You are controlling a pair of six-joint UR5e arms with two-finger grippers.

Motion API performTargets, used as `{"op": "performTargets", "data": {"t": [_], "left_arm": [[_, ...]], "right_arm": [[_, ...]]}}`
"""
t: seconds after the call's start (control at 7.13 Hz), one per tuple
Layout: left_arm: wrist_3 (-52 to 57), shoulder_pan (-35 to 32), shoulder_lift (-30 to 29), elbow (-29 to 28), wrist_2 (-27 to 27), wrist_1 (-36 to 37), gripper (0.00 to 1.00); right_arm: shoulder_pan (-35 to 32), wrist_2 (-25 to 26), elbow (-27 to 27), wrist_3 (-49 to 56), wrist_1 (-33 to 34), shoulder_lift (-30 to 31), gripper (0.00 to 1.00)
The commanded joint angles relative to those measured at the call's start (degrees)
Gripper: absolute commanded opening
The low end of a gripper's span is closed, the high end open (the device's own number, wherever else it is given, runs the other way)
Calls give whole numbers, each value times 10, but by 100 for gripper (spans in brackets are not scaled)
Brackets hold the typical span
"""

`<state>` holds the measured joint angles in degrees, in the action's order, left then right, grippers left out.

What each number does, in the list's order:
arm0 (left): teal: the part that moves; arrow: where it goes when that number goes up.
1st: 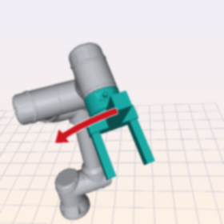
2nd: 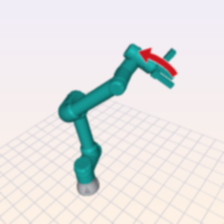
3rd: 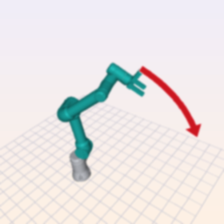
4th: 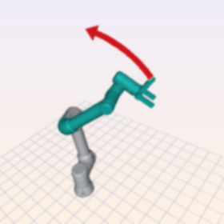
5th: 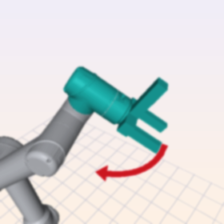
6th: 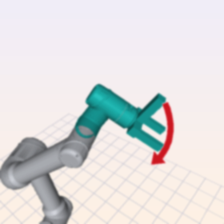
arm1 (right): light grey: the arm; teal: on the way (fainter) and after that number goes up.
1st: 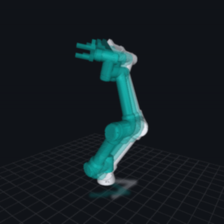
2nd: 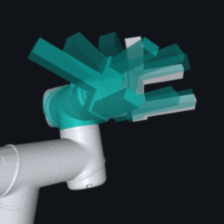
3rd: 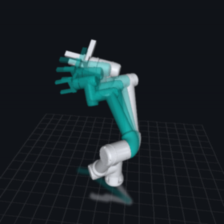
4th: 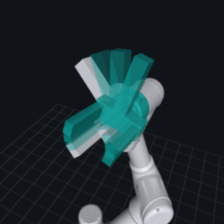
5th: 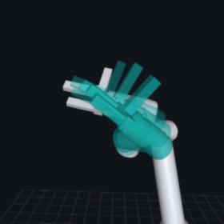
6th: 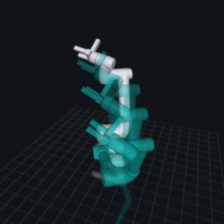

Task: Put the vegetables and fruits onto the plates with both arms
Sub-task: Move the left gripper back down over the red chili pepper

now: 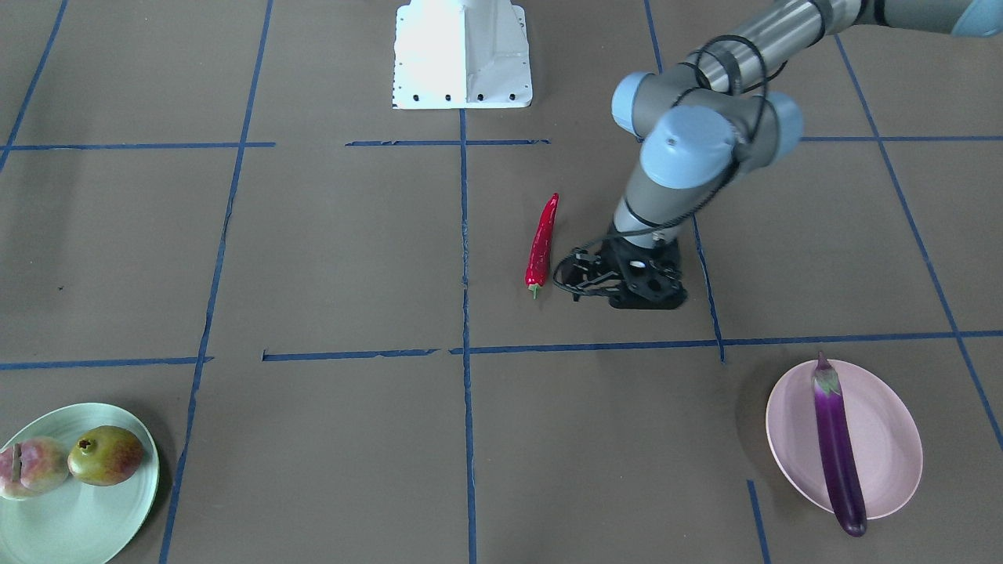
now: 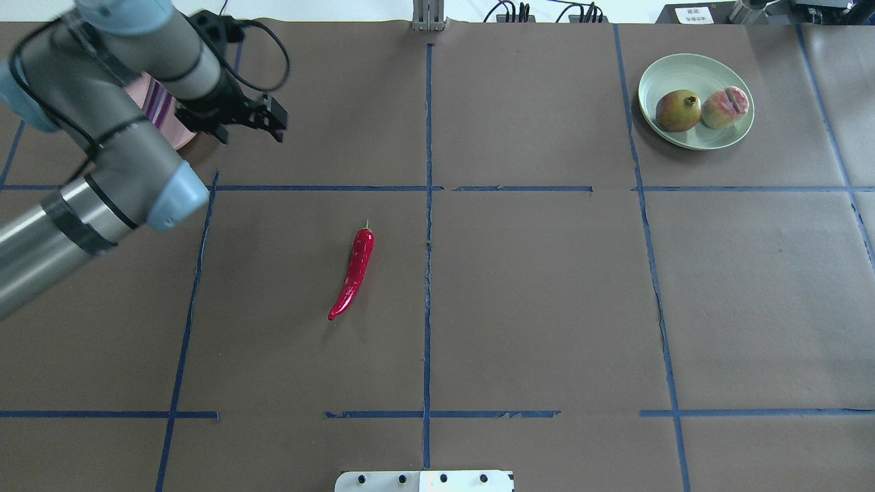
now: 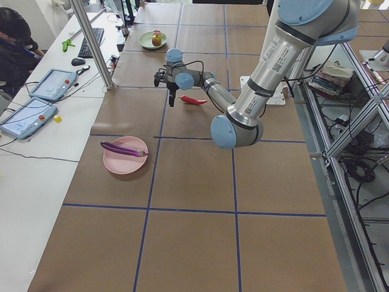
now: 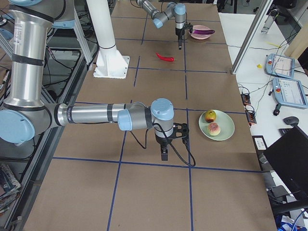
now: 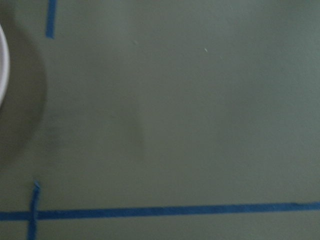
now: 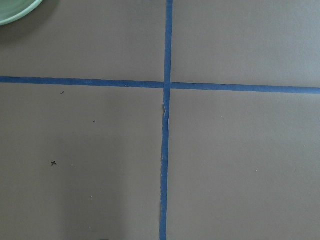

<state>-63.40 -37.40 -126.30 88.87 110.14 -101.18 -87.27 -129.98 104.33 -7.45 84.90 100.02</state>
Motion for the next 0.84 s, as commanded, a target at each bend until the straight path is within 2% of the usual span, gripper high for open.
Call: {"op": "performTargets", "data": {"t": [0.0, 0.14, 0.28, 0.42, 0.56, 0.7], "left_arm": [[-53, 73, -12, 3, -54, 1, 100], [-53, 86, -11, 1, -59, 0, 96], [-52, 88, -11, -4, -62, -2, 81], [-52, 88, -11, -5, -62, 0, 71], [-52, 88, -11, -5, -62, 0, 47], [-52, 87, -11, -1, -61, 1, 11]], "right_arm": [[0, 1, -1, 0, 0, 0, 100], [0, 0, -1, 0, 0, 0, 100], [0, 1, -3, 1, 0, 0, 100], [0, 0, -3, 1, 0, 0, 100], [0, 1, -3, 1, 0, 0, 100], [0, 0, -2, 1, 0, 0, 100]]}}
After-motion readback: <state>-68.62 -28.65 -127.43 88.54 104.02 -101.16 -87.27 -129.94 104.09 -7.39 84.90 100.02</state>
